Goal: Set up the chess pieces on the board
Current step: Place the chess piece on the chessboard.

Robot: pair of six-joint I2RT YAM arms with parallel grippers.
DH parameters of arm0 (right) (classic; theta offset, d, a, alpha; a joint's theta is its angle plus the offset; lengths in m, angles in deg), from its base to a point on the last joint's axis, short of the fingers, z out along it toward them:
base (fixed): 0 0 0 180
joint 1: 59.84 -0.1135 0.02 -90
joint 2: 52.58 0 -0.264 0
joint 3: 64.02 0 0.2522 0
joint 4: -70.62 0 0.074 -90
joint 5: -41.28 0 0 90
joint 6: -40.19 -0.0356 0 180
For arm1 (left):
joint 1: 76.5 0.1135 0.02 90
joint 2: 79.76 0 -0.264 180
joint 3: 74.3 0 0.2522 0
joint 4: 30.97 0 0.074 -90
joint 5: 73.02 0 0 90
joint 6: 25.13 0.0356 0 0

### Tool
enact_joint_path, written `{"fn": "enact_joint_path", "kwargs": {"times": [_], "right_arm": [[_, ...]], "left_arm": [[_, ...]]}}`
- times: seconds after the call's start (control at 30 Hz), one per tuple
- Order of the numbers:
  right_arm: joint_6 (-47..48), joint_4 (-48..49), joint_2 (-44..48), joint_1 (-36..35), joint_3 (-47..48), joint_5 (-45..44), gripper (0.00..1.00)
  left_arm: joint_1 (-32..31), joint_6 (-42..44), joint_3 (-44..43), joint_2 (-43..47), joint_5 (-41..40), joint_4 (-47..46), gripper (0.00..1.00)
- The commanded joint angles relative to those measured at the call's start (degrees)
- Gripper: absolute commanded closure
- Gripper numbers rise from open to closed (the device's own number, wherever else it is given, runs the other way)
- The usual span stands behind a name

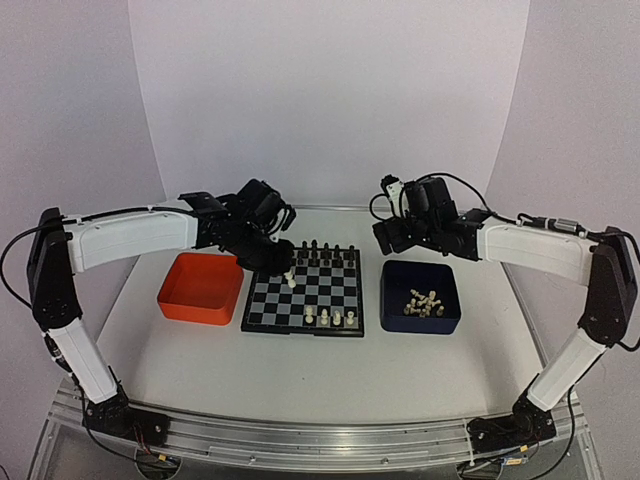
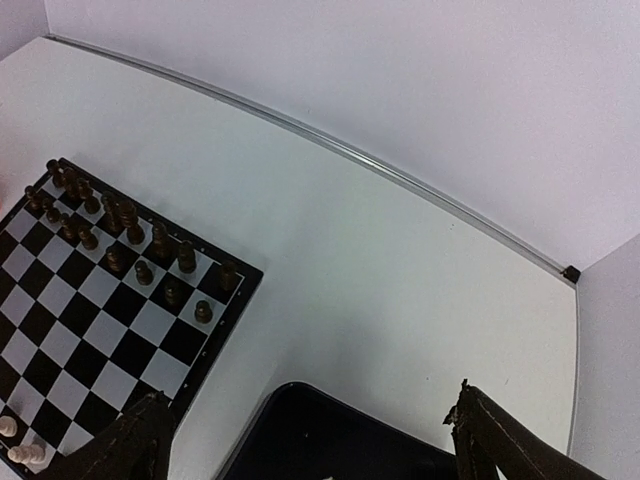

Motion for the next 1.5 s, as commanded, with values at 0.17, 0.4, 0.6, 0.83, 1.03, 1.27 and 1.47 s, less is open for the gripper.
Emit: {"fn": "enact_joint_path", "kwargs": {"times": [0.17, 0.4, 0.6, 0.83, 1.03, 1.27, 1.47], "right_arm": [[-3.34, 1.14, 3.25, 0.20, -2.06, -5.06, 0.06], [-4.27, 1.15, 4.78, 0.26, -4.18, -5.85, 0.05], [-4.17, 1.16, 5.83, 0.29, -5.12, -6.38, 0.04], [-3.94, 1.16, 6.71, 0.29, -5.92, -7.85, 0.04], [-3.91, 1.14, 7.15, 0.28, -6.51, -8.36, 0.04], [-3.51, 1.17, 7.44, 0.28, -6.98, -8.77, 0.04], [-3.05, 1.15, 7.79, 0.34, -7.37, -9.17, 0.04]], "left_arm": [[-3.50, -8.58, 5.46, 2.26, -3.48, -1.65, 1.00], [-5.60, -9.40, 3.43, -1.26, -6.54, -1.58, 1.00], [-5.83, -9.97, 2.62, -2.51, -7.61, -0.70, 1.00], [-5.85, -9.97, 1.96, -4.74, -6.66, -2.26, 1.00], [-5.84, -9.71, 0.98, -6.26, -6.36, -2.14, 1.00], [-6.18, -9.69, -0.38, -8.12, -6.50, -1.04, 1.00], [-6.72, -9.40, -2.03, -9.65, -7.59, 0.69, 1.00]]}}
